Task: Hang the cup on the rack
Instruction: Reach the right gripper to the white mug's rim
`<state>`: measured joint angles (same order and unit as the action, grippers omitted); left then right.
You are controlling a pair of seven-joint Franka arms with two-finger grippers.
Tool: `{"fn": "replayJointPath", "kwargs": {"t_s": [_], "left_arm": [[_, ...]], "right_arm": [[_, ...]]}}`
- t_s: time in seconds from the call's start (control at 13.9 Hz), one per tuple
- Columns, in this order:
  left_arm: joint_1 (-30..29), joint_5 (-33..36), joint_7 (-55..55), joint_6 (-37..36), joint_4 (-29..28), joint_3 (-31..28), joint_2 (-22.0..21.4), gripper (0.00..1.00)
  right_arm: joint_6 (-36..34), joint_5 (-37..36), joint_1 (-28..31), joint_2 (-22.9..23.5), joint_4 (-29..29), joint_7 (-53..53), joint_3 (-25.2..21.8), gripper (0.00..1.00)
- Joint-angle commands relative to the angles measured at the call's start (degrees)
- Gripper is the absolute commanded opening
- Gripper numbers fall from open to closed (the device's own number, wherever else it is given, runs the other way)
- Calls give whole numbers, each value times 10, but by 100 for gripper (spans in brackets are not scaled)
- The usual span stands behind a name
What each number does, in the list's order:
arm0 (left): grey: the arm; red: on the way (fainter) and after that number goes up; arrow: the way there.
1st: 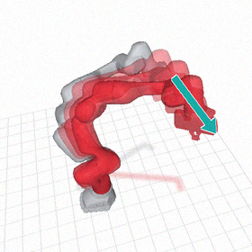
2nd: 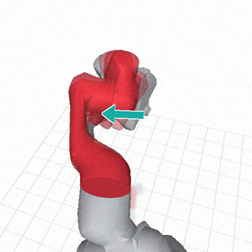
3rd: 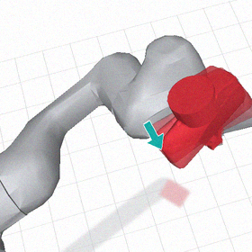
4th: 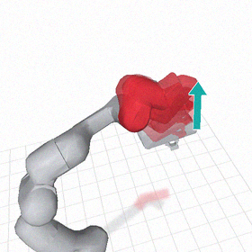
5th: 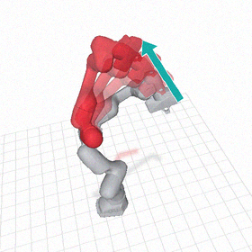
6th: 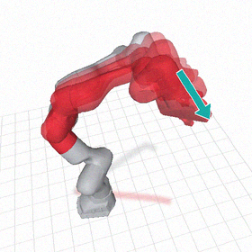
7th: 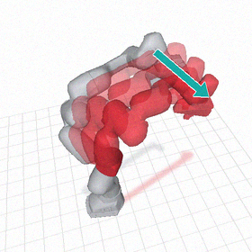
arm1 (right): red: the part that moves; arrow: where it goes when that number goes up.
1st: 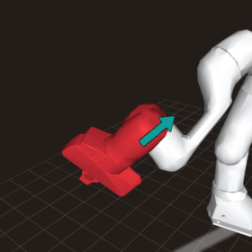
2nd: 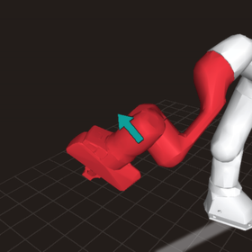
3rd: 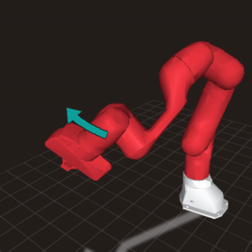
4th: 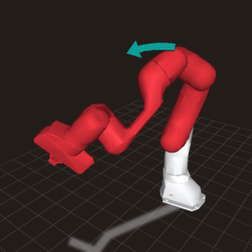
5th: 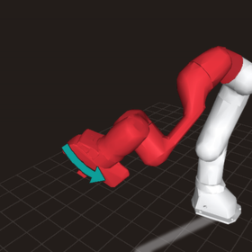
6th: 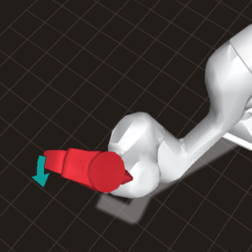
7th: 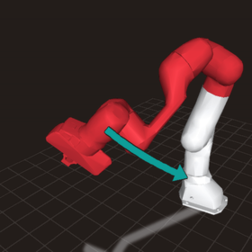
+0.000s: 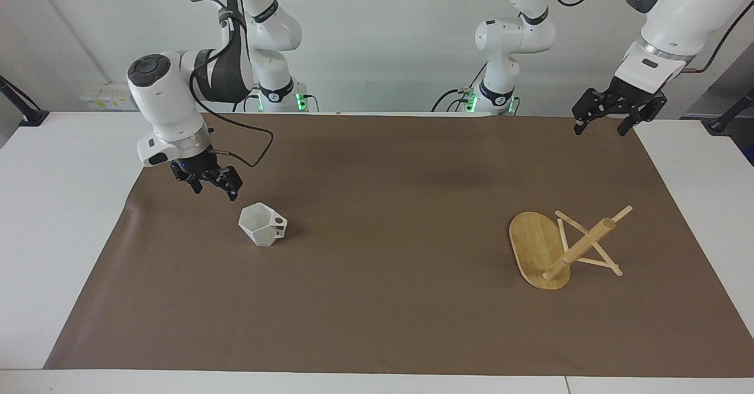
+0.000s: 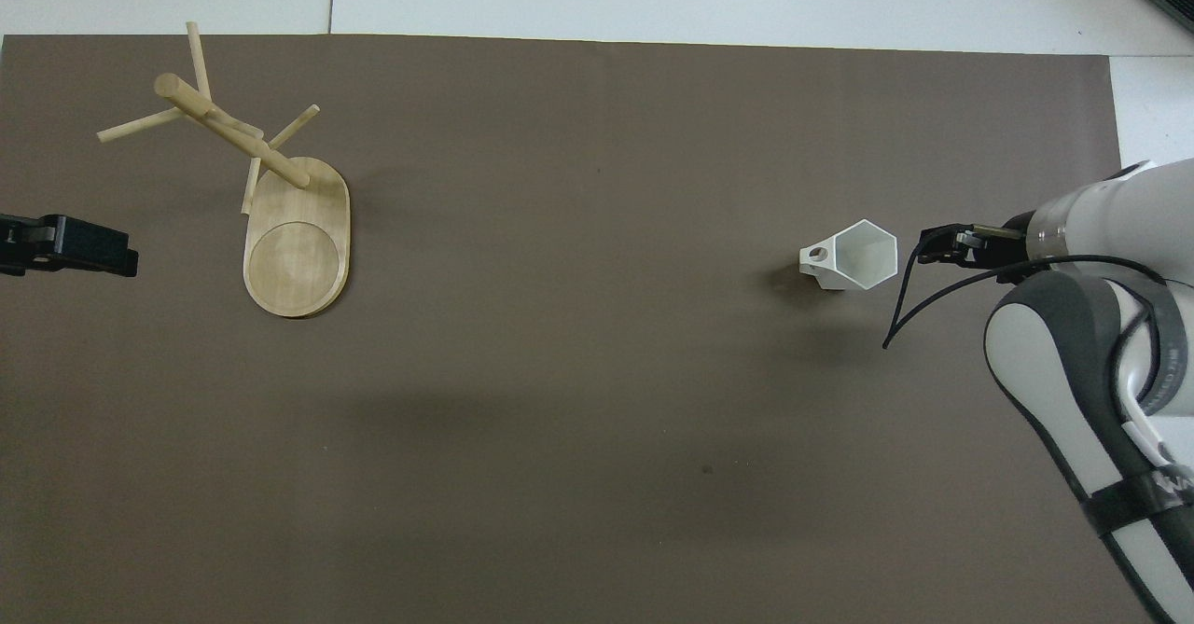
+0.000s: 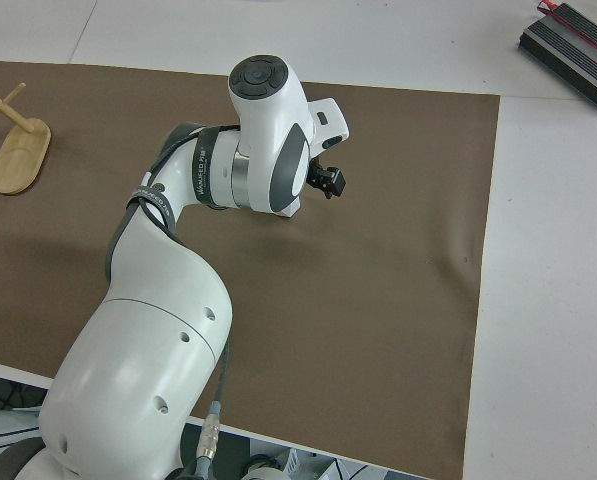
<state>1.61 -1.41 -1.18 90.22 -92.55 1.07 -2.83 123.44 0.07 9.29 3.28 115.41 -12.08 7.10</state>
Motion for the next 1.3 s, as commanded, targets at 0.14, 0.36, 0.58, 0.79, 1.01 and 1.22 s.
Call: {"fn": "replayJointPath", "kwargs": {"t_s": [0.14, 0.36, 0.58, 0.79, 1.01, 1.22], "left_arm": [[-8, 0, -3, -4, -11, 4, -12, 100], [-8, 0, -3, -4, -11, 4, -12, 100], [-8, 0, -3, -4, -12, 4, -12, 100], [-8, 0, -3, -4, -11, 4, -12, 100], [-8, 0, -3, -4, -11, 4, -12, 100], [-8, 0, -3, -4, -11, 4, -12, 100]], "right_arm": [[46, -13, 2, 18, 16, -14, 4, 100], [54, -13, 1, 25, 19, -15, 6, 100], [65, -13, 1, 27, 24, -15, 12, 100], [87, -13, 1, 32, 37, -16, 17, 100], [90, -13, 1, 32, 39, -15, 17, 100], [105, -13, 1, 45, 45, -16, 21, 100]]}}
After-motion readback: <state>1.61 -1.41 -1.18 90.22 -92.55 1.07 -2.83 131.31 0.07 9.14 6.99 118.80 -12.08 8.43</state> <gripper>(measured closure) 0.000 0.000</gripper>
